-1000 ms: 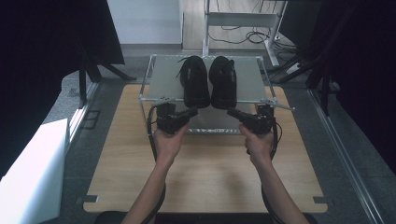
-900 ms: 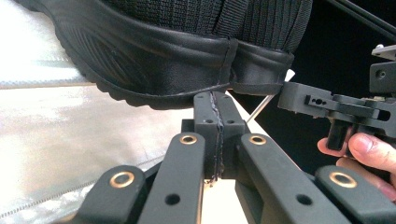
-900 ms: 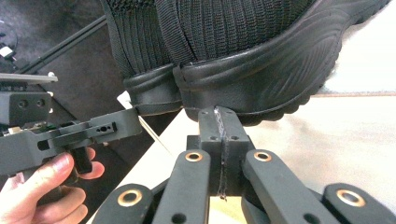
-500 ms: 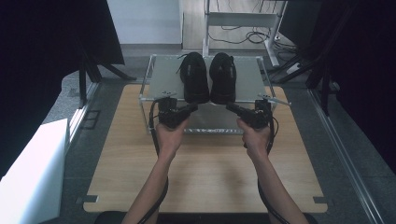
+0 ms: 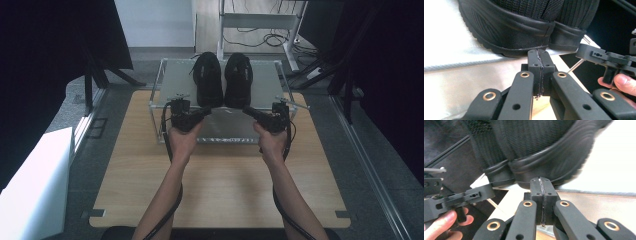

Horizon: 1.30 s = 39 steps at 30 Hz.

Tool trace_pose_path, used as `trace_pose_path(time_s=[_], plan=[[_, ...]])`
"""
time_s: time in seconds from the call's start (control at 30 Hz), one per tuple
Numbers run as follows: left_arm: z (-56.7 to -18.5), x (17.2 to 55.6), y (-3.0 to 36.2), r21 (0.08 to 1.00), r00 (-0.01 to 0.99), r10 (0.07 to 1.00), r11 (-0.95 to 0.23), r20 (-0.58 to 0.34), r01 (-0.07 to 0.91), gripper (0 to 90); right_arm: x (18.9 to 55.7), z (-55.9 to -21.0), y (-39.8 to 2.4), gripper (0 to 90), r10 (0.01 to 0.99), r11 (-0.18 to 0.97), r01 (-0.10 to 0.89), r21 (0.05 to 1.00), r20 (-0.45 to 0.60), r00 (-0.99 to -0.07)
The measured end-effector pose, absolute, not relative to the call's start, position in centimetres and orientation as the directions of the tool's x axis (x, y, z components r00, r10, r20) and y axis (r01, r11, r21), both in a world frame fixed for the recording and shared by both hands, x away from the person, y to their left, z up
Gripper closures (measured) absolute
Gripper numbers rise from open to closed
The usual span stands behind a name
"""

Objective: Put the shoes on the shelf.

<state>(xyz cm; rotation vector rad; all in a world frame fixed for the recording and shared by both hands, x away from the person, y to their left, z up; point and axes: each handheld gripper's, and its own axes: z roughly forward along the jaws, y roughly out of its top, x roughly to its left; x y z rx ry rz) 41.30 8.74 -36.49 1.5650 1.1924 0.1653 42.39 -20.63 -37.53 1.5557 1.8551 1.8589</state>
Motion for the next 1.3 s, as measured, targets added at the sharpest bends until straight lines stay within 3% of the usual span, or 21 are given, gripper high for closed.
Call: trace_pose_path(time_s=[0.43, 0.57, 0.9, 1.3], plan=[[-36.9, 42.4, 8.0, 0.781, 0.467, 0.741, 0.122, -0.482, 0.613, 89.2, 43.3, -37.8, -20.7, 90.0, 0.678, -0.276, 0.575, 0.770, 0.580, -0.452], [-36.9, 42.1, 8.0, 0.783, 0.476, 0.728, 0.134, -0.494, 0.607, 85.5, 43.0, -37.8, -20.9, 89.9, 0.683, -0.264, 0.569, 0.779, 0.567, -0.460], [-37.2, 41.0, 9.1, 0.787, 0.513, 0.706, 0.101, -0.487, 0.609, 59.1, 42.1, -37.9, -21.3, 75.0, 0.663, -0.239, 0.569, 0.787, 0.560, -0.497], [-37.5, 39.3, 10.3, 0.803, 0.522, 0.747, 0.027, -0.412, 0.596, 32.3, 40.1, -37.8, -21.5, 50.8, 0.685, -0.129, 0.525, 0.841, 0.458, -0.566]])
